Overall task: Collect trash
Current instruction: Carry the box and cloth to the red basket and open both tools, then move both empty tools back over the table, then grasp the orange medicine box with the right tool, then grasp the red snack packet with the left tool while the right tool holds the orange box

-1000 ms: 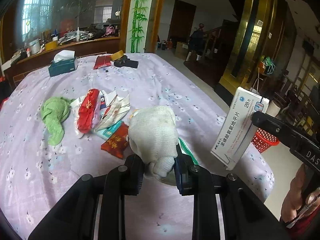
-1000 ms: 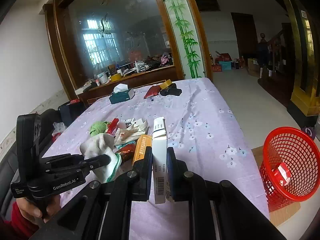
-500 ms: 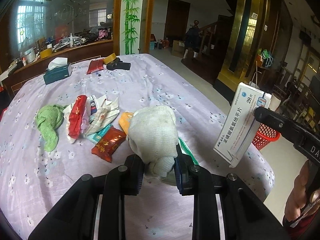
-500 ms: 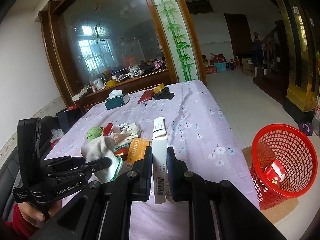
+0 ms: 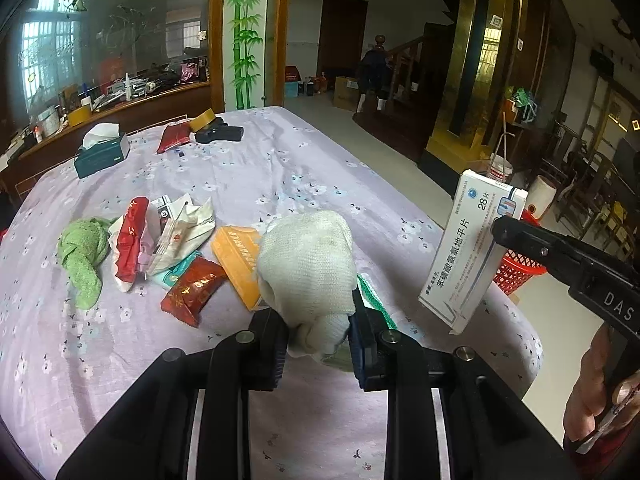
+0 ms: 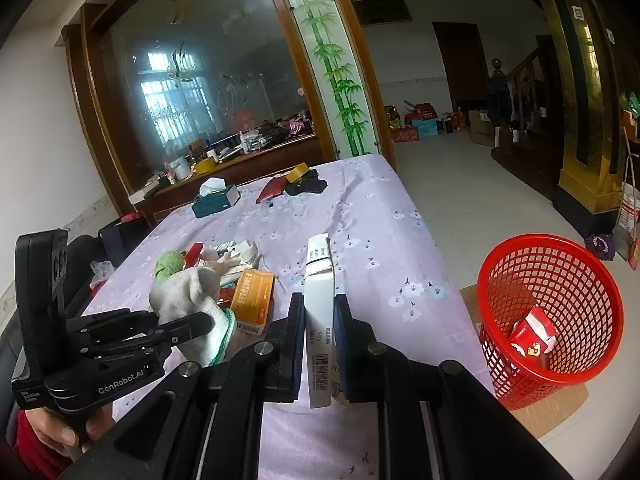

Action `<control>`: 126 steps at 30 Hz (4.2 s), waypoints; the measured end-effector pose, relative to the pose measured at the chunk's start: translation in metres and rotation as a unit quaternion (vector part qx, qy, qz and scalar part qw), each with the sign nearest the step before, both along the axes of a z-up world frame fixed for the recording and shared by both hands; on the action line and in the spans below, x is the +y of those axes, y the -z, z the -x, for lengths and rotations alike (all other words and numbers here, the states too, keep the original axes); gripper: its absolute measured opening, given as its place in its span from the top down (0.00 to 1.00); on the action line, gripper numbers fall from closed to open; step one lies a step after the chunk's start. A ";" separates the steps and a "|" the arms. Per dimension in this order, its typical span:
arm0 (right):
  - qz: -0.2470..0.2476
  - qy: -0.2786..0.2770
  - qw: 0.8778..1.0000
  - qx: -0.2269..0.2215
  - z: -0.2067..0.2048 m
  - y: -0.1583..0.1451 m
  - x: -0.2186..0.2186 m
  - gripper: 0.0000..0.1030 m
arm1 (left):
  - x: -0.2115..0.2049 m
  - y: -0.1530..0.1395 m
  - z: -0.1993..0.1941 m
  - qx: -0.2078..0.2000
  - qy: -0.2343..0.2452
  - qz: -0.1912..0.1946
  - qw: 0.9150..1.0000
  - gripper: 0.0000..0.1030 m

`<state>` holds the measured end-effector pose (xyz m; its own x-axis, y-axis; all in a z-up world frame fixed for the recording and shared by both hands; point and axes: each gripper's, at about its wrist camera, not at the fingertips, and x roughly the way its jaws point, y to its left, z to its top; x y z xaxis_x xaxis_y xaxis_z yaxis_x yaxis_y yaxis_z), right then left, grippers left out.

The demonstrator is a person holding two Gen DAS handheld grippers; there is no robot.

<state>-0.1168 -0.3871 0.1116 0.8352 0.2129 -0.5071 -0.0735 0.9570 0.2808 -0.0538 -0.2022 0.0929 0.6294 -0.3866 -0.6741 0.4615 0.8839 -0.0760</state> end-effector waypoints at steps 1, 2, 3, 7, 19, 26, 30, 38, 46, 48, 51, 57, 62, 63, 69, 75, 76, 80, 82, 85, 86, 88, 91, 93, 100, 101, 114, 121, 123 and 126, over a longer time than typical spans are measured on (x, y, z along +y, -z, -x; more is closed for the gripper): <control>0.000 -0.001 1.000 0.000 0.001 0.000 0.000 0.85 | 0.000 0.000 0.000 0.000 0.000 0.000 1.000 0.76; 0.000 -0.001 1.000 -0.001 0.001 0.000 0.000 0.85 | -0.001 0.000 0.000 0.000 -0.001 -0.001 1.000 0.76; -0.001 -0.002 1.000 -0.002 0.002 -0.001 0.000 0.85 | 0.000 0.000 0.000 0.000 0.000 0.000 1.000 0.76; -0.004 -0.001 1.000 -0.007 0.005 -0.003 -0.004 0.85 | -0.005 -0.003 0.000 -0.001 0.007 -0.001 1.000 0.76; -0.036 0.129 0.989 -0.058 0.053 -0.039 -0.119 0.85 | -0.109 -0.042 0.001 -0.015 0.113 0.026 0.993 0.75; -0.059 0.195 0.979 -0.029 0.051 -0.024 -0.192 0.85 | -0.196 -0.033 -0.010 0.020 0.163 0.042 0.985 0.75; -0.067 0.209 0.975 -0.011 0.040 -0.009 -0.217 0.85 | -0.237 -0.016 -0.024 0.038 0.171 0.032 0.984 0.75; -0.058 0.215 0.975 0.021 0.022 0.010 -0.238 0.60 | -0.269 0.018 -0.044 0.059 0.161 0.013 0.985 0.44; -0.030 0.209 0.977 0.021 0.026 0.003 -0.217 0.47 | -0.225 0.008 -0.038 0.043 0.130 0.013 0.991 0.39; -0.021 0.202 0.979 0.025 0.023 0.000 -0.204 0.47 | -0.204 0.002 -0.035 0.031 0.109 0.010 0.993 0.38; -0.011 0.174 0.984 0.029 0.017 -0.003 -0.176 0.47 | -0.170 -0.003 -0.031 0.021 0.082 0.006 0.996 0.38; -0.002 0.097 0.995 0.039 -0.001 -0.007 -0.107 0.43 | -0.096 -0.007 -0.025 0.018 0.029 -0.002 0.999 0.37; 0.003 0.019 0.998 0.056 -0.023 -0.004 -0.045 0.40 | -0.022 -0.005 -0.028 0.019 -0.026 -0.010 0.999 0.37; 0.003 0.009 0.998 0.059 -0.026 -0.002 -0.036 0.40 | -0.006 -0.004 -0.030 0.021 -0.040 -0.012 0.999 0.37; -0.016 -0.063 0.994 0.093 -0.060 0.012 0.023 0.39 | 0.080 0.008 -0.041 0.041 -0.109 -0.015 0.993 0.37; -0.056 -0.113 0.980 0.153 -0.114 0.039 0.071 0.39 | 0.132 0.016 -0.044 0.057 -0.152 0.004 0.987 0.37; -0.062 -0.119 0.977 0.166 -0.124 0.046 0.076 0.39 | 0.136 0.018 -0.045 0.060 -0.153 0.008 0.986 0.37; -0.060 -0.121 0.971 0.197 -0.150 0.068 0.093 0.39 | 0.140 0.025 -0.050 0.072 -0.147 0.015 0.986 0.37; -0.047 -0.120 0.971 0.203 -0.160 0.075 0.101 0.39 | 0.137 0.028 -0.052 0.078 -0.138 0.015 0.987 0.37; -0.031 -0.120 0.969 0.213 -0.170 0.083 0.110 0.39 | 0.132 0.029 -0.056 0.076 -0.129 0.009 0.989 0.37; -0.030 -0.122 0.968 0.216 -0.171 0.085 0.110 0.39 | 0.131 0.029 -0.057 0.075 -0.126 0.007 0.989 0.37; -0.025 -0.130 0.966 0.221 -0.172 0.088 0.113 0.42 | 0.127 0.030 -0.061 0.073 -0.118 0.005 0.990 0.36; -0.009 -0.133 0.967 0.215 -0.168 0.087 0.116 0.47 | 0.120 0.034 -0.067 0.078 -0.107 0.001 0.991 0.35; -0.003 -0.132 0.970 0.204 -0.160 0.082 0.114 0.48 | 0.115 0.037 -0.071 0.081 -0.102 -0.002 0.992 0.35; 0.042 -0.090 0.985 0.142 -0.117 0.055 0.091 0.48 | 0.083 0.056 -0.084 0.093 -0.065 -0.032 0.993 0.35; 0.046 -0.087 0.986 0.138 -0.113 0.053 0.088 0.48 | 0.077 0.060 -0.087 0.098 -0.059 -0.036 0.993 0.35; 0.080 -0.074 0.982 0.151 -0.091 0.070 0.082 0.48 | 0.052 0.082 -0.107 0.115 -0.062 -0.056 0.990 0.68; 0.091 -0.070 0.980 0.160 -0.090 0.078 0.085 0.47 | 0.057 0.080 -0.116 0.133 -0.072 -0.025 0.988 0.54; 0.089 -0.070 0.980 0.163 -0.089 0.080 0.085 0.46 | 0.056 0.080 -0.119 0.134 -0.074 -0.020 0.988 0.52; 0.094 -0.071 0.979 0.164 -0.089 0.081 0.086 0.46 | 0.053 0.080 -0.123 0.133 -0.073 -0.018 0.988 0.52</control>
